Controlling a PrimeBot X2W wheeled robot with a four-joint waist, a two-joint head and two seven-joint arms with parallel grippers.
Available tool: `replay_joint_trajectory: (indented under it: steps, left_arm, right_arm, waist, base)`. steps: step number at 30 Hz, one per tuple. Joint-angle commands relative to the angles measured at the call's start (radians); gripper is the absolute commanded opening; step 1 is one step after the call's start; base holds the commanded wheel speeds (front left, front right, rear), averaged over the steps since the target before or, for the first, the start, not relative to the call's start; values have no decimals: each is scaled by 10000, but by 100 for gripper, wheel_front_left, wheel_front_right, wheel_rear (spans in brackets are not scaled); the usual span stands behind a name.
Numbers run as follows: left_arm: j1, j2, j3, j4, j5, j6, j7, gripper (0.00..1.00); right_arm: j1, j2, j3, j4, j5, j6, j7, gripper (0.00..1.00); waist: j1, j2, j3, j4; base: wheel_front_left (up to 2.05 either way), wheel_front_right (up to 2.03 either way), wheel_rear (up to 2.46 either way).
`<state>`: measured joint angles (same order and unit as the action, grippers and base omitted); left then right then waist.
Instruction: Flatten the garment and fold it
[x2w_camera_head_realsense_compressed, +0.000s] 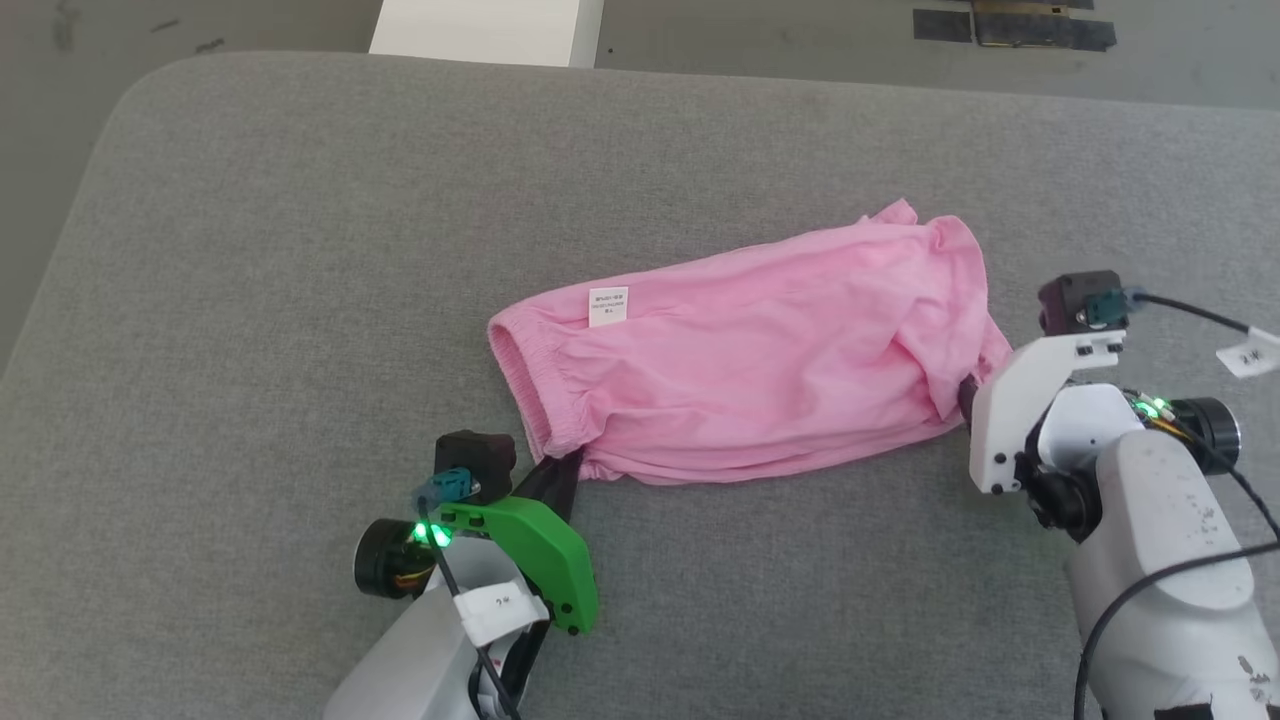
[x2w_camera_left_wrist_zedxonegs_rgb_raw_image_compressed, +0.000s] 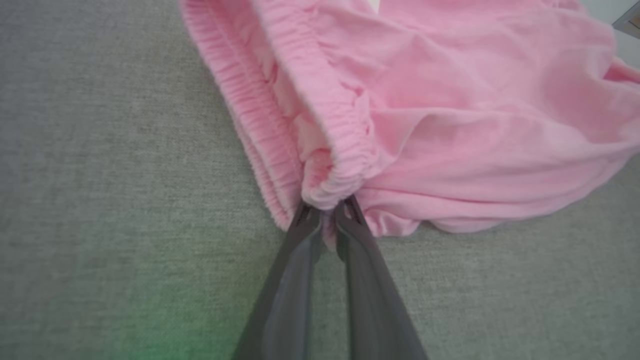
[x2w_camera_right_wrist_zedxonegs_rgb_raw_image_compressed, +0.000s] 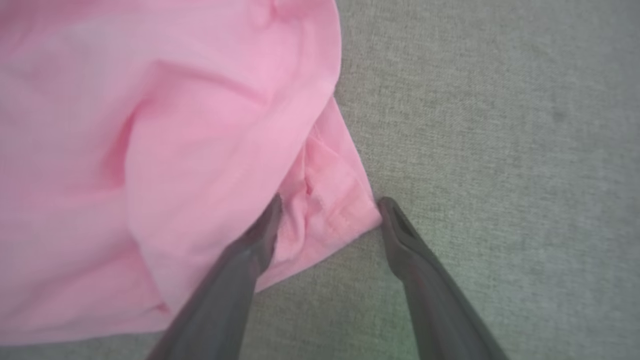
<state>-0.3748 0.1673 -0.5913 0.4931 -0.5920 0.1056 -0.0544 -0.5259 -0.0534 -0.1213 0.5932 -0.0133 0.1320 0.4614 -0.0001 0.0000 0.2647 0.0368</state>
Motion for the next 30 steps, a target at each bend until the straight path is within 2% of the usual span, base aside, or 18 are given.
replay_joint_trajectory:
  steps: [1, 2, 3, 4, 5, 11, 16, 18, 22, 25, 28, 29, 30]
  left_arm:
    - [64, 22, -89, 233, 26, 7, 131, 0]
    - [83, 29, -93, 222, 16, 14, 128, 0]
    - [97, 39, -96, 212, 10, 19, 125, 0]
    - [112, 60, -109, 196, 15, 17, 114, 0]
    - [125, 81, -126, 179, 19, -3, 99, 0]
    - [252, 362, -298, -75, 132, -295, -147, 0]
    - [519, 923, -337, -647, 278, -355, -253, 0]
    - [683, 1215, -390, -999, 284, -430, -83, 0]
    - [997, 1791, -482, -1790, 236, -590, 370, 0]
    - [1215, 2110, -584, -2335, 168, -656, 807, 0]
    - [1425, 2231, -629, -2751, 54, -595, 1106, 0]
    - [1482, 2221, -632, -2820, -9, -565, 1193, 1]
    - [1546, 2205, -658, -2881, -79, -538, 1323, 37]
  right_arm:
    - [23, 30, 160, 341, -75, -13, 440, 100]
    - [19, 30, 256, 435, 12, -13, 687, 59]
    - [31, 30, 362, 475, 90, -13, 862, 41]
    - [59, 30, 496, 464, 193, -13, 1006, 7]
    - [91, 21, 561, 397, 260, -13, 1016, 0]
    - [984, -103, 865, -884, 777, -13, 721, 0]
    - [2737, -95, 844, -3372, 1261, -13, 965, 0]
    - [3607, -59, 785, -4487, 1436, -13, 1272, 0]
    - [4926, 2, 597, -5956, 1720, -13, 1702, 0]
    - [5618, 23, 519, -6364, 2026, -13, 1922, 0]
    - [6010, 27, 521, -6267, 2441, -13, 1877, 0]
    - [6052, 28, 523, -6204, 2509, -13, 1807, 6]
    - [6087, 28, 529, -6114, 2568, -13, 1718, 47]
  waist:
    - [1, 0, 11, 21]
    - [1, 0, -3, 17]
    - [1, 0, -15, 9]
    - [1, 0, -42, -3]
    - [1, 0, -71, -15]
    - [1, 0, -500, -102]
    - [1, 0, -859, -326]
    - [1, 0, -952, -464]
    - [1, 0, -1028, -697]
    - [1, 0, -1034, -815]
    - [1, 0, -1014, -897]
    - [1, 0, -1011, -911]
    - [1, 0, -1011, -925]
  base:
    - [0, 0, 0]
    - [0, 0, 0]
    - [0, 0, 0]
    - [0, 0, 0]
    - [0, 0, 0]
    - [0, 0, 0]
    - [0, 0, 0]
    - [0, 0, 0]
    - [0, 0, 0]
    - [0, 0, 0]
    - [0, 0, 0]
    - [0, 0, 0]
    - [0, 0, 0]
